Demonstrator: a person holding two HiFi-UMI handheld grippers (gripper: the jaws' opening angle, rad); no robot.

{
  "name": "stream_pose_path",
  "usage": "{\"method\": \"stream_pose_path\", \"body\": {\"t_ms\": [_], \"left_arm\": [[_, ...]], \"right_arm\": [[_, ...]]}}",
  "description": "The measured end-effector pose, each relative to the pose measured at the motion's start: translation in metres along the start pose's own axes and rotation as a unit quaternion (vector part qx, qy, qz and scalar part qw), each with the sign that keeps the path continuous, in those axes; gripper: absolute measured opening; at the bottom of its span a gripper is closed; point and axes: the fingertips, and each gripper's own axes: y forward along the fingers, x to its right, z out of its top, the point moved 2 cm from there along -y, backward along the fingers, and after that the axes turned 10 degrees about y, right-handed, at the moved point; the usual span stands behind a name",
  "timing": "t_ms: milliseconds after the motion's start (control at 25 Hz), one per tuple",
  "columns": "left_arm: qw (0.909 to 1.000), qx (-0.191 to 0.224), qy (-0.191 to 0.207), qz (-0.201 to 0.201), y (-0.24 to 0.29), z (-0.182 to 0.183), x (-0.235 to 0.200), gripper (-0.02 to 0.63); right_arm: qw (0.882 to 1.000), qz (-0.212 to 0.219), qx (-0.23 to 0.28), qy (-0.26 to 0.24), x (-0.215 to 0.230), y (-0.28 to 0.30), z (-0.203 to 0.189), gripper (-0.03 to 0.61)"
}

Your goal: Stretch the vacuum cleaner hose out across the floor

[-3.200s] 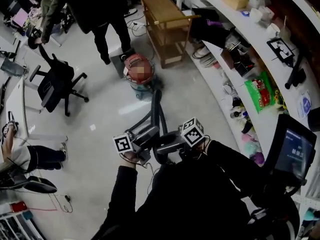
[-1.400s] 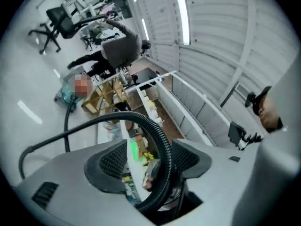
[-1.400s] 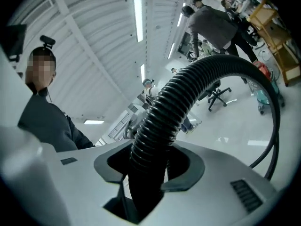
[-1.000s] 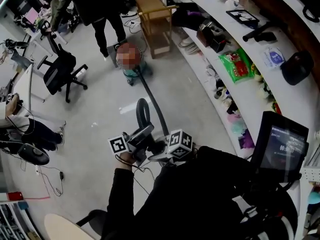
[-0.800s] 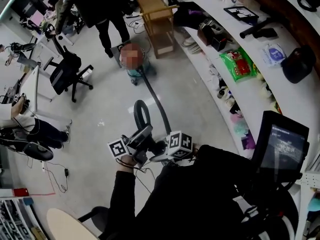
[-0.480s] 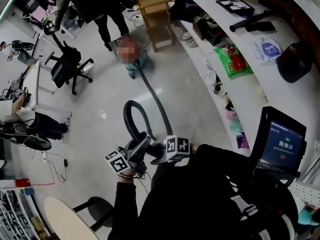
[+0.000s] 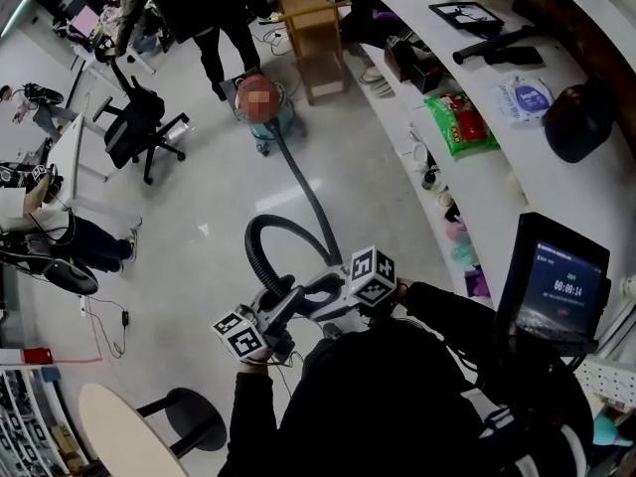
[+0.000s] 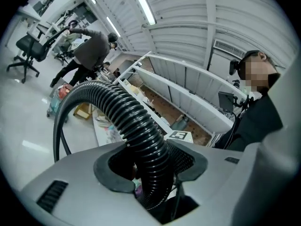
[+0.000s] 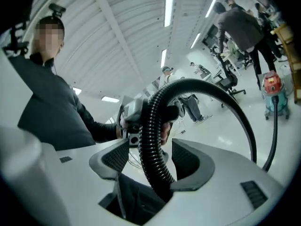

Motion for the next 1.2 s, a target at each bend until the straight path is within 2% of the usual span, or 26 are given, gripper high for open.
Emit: {"method": "stream_pose_path", "body": {"t_ms": [120,240,280,360,400,480,560,640,880,1000,1040,1080,1120,1200], "left_arm": [[0.9992,-0.012,0.036,-0.009,-0.013,-0.01,0.01,0.218],[0.997,-0.008,0.074,-0.02,-0.036,-0.014,0.014,0.217],[0.9956,-0.012,0.089,-0.027,-0.046,-0.017,0.016,0.218],[0.991,-0.03,0.124,-0.042,-0.064,-0.026,0.019,0.218],[0.988,-0.04,0.141,-0.048,-0.068,-0.03,0.023,0.218],[0.9808,-0.055,0.179,-0.056,-0.07,-0.034,0.033,0.218],[0.9715,-0.069,0.218,-0.065,-0.074,-0.045,0.041,0.218],[0.9612,-0.088,0.253,-0.067,-0.081,-0.06,0.049,0.218],[0.9188,-0.147,0.364,-0.038,-0.095,-0.1,0.073,0.23],[0.8869,-0.181,0.425,-0.019,-0.096,-0.118,0.083,0.236],[0.8788,-0.192,0.437,-0.015,-0.096,-0.126,0.087,0.239],[0.8747,-0.2,0.441,-0.01,-0.095,-0.133,0.092,0.239],[0.8733,-0.209,0.44,-0.006,-0.094,-0.141,0.096,0.239],[0.8706,-0.244,0.427,0.002,-0.096,-0.161,0.105,0.239]], "right_arm": [[0.998,-0.001,0.047,0.048,-0.003,-0.007,0.015,0.273],[0.993,0.011,0.036,0.114,-0.013,0.012,0.011,0.295],[0.988,0.028,0.048,0.143,-0.018,0.019,0.011,0.295],[0.974,0.056,0.107,0.19,-0.029,0.021,0.022,0.295],[0.966,0.055,0.145,0.207,-0.032,0.016,0.03,0.295],[0.949,0.023,0.206,0.238,-0.029,0.004,0.044,0.295],[0.942,-0.015,0.219,0.253,-0.023,0.008,0.046,0.298],[0.944,-0.023,0.207,0.255,-0.022,0.03,0.042,0.319],[0.946,0.059,0.202,0.247,-0.054,0.086,0.063,0.367],[0.955,0.042,0.161,0.245,-0.062,0.1,0.042,0.365],[0.959,0.035,0.154,0.237,-0.066,0.099,0.033,0.359],[0.961,0.034,0.156,0.225,-0.073,0.097,0.025,0.312],[0.962,0.036,0.165,0.213,-0.08,0.093,0.019,0.219],[0.967,0.031,0.177,0.179,-0.094,0.086,0.003,0.198]]}}
